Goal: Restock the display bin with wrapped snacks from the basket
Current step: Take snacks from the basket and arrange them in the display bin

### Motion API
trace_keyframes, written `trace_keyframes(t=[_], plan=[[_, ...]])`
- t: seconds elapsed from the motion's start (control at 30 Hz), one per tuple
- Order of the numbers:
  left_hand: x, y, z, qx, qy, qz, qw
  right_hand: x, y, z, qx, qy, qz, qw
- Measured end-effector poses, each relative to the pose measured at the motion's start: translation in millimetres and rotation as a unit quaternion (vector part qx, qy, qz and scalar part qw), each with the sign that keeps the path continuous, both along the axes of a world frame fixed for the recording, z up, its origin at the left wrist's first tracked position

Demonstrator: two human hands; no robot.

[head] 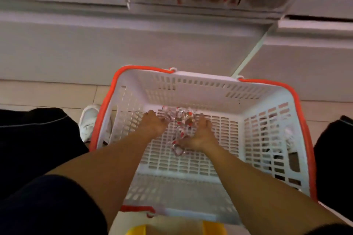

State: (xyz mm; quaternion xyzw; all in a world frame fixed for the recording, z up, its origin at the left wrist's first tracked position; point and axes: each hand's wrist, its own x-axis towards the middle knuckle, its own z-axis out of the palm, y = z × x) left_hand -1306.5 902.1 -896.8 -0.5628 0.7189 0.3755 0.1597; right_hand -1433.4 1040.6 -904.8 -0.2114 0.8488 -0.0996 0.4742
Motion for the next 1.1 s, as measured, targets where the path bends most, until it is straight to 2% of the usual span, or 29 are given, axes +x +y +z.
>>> trace_keyframes(t=[0.1,0.17,0.23,0.4,0.5,0.6,0.67,0.8,0.87,0.93,1.0,1.1], plan=[[-16,-8,-22,-0.013,0.008,0.04,0.999,5,-27,-14,-0.04,0.066,-0.099,0.992],[-25,-10,-35,-0.044,0.02,0.031,0.998,6,-40,-22,-0.045,0.106,-0.126,0.985],[-34,-8,-42,-0.036,0.054,0.058,0.996,8,-49,-28,-0.061,0.122,-0.136,0.981],[-43,-1,-47,-0.005,0.097,0.095,0.991,4,-62,-35,-0.082,0.087,-0.175,0.977],[-38,3,-48,0.032,0.159,0.134,0.978,-7,-60,-36,-0.128,0.049,-0.201,0.97],[-33,9,-44,0.052,0.186,0.143,0.971,-17,-51,-33,-0.168,-0.009,-0.262,0.95],[-30,10,-40,0.061,0.191,0.147,0.969,-22,-43,-30,-0.161,-0.1,-0.316,0.93],[-19,13,-25,0.12,0.226,0.216,0.942,-32,-25,-18,-0.151,-0.292,-0.397,0.857],[-12,13,-15,0.169,0.229,0.28,0.917,-36,-16,-12,-0.159,-0.315,-0.378,0.856],[-5,12,-3,0.265,0.251,0.322,0.874,-37,-10,-3,-0.168,-0.326,-0.36,0.858],[0,12,8,0.341,0.279,0.328,0.835,-38,-5,6,-0.182,-0.362,-0.368,0.837],[3,14,23,0.352,0.3,0.315,0.829,-37,3,19,-0.207,-0.424,-0.371,0.8]])
